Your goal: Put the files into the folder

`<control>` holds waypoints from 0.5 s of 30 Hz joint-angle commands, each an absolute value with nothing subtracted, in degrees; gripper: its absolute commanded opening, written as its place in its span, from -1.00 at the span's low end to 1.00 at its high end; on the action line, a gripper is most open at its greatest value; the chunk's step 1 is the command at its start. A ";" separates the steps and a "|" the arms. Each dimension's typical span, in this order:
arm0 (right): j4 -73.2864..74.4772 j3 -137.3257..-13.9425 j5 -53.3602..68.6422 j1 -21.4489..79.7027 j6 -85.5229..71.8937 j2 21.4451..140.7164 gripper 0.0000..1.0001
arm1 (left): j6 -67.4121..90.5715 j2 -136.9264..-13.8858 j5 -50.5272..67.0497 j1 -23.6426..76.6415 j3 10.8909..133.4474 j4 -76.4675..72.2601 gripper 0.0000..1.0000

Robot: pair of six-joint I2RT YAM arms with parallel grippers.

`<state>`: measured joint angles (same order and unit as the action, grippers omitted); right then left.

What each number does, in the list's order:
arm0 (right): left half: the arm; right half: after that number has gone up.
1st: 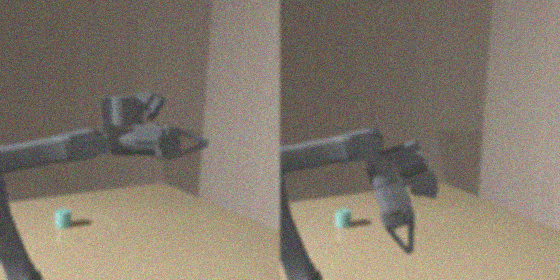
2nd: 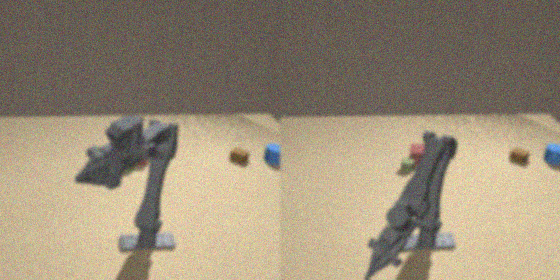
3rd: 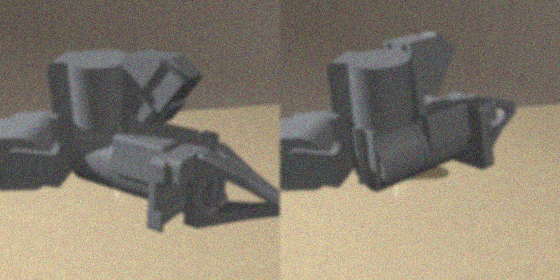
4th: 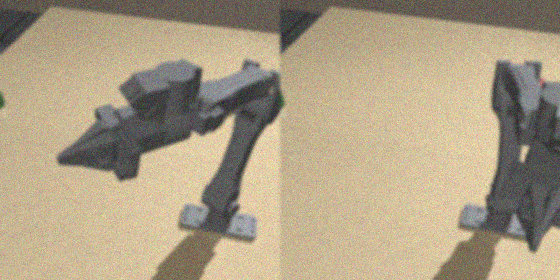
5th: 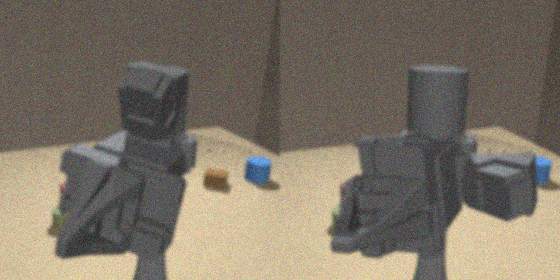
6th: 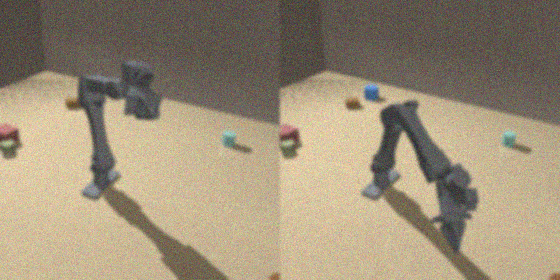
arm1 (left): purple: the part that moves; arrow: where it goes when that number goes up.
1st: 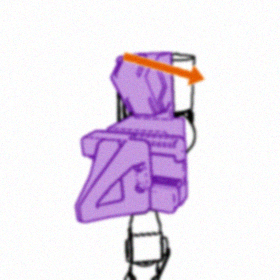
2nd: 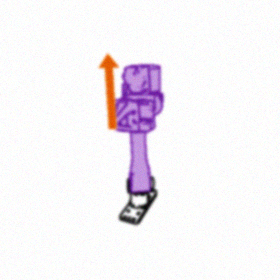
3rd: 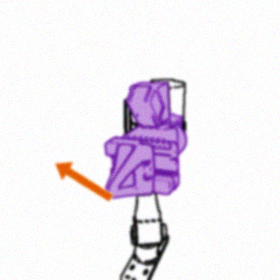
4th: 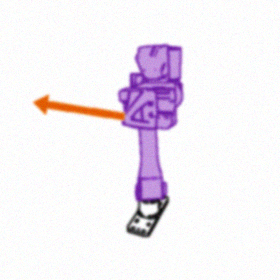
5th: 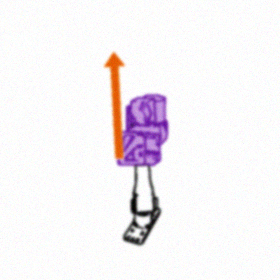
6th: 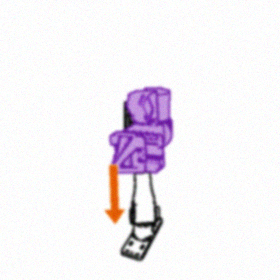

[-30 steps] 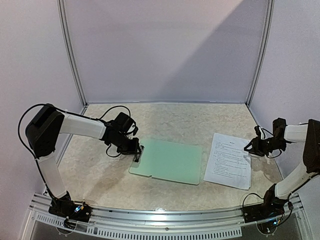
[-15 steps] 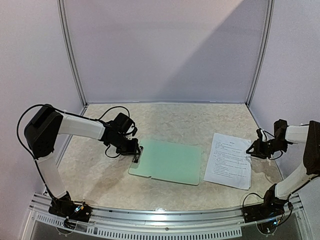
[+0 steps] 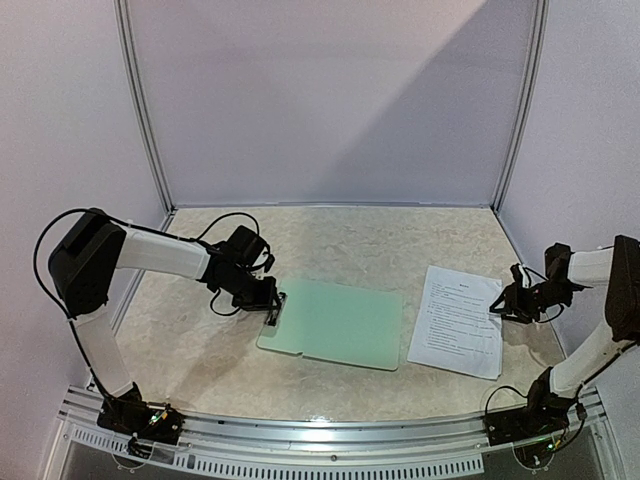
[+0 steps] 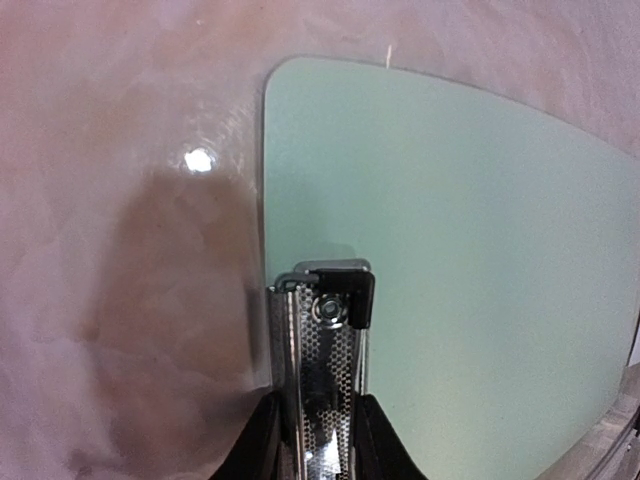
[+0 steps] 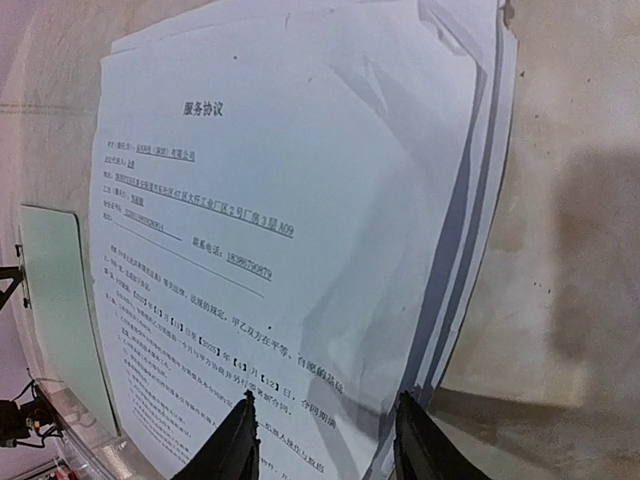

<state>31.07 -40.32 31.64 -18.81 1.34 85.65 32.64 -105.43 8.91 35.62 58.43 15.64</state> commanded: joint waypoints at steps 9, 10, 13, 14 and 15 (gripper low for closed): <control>32.14 -40.52 34.95 -18.99 0.95 87.72 -0.21 | 33.38 -105.52 10.50 35.86 56.38 19.86 -1.00; 31.96 -40.45 35.82 -19.01 0.96 87.64 -0.23 | 33.25 -105.60 10.62 35.86 56.37 19.86 -1.00; 31.36 -40.39 36.99 -19.03 0.76 87.75 -0.29 | 33.22 -105.47 10.62 35.87 56.34 19.77 -1.00; 31.24 -40.49 37.34 -19.03 0.72 87.86 -0.32 | 33.21 -105.41 10.62 35.86 56.34 19.78 -1.00; 31.14 -40.51 38.20 -18.99 0.70 88.10 -0.34 | 33.22 -105.38 10.56 35.86 56.28 19.78 -1.00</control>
<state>31.70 -40.34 35.11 -18.81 1.06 87.61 32.64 -105.41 8.97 35.62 58.43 15.62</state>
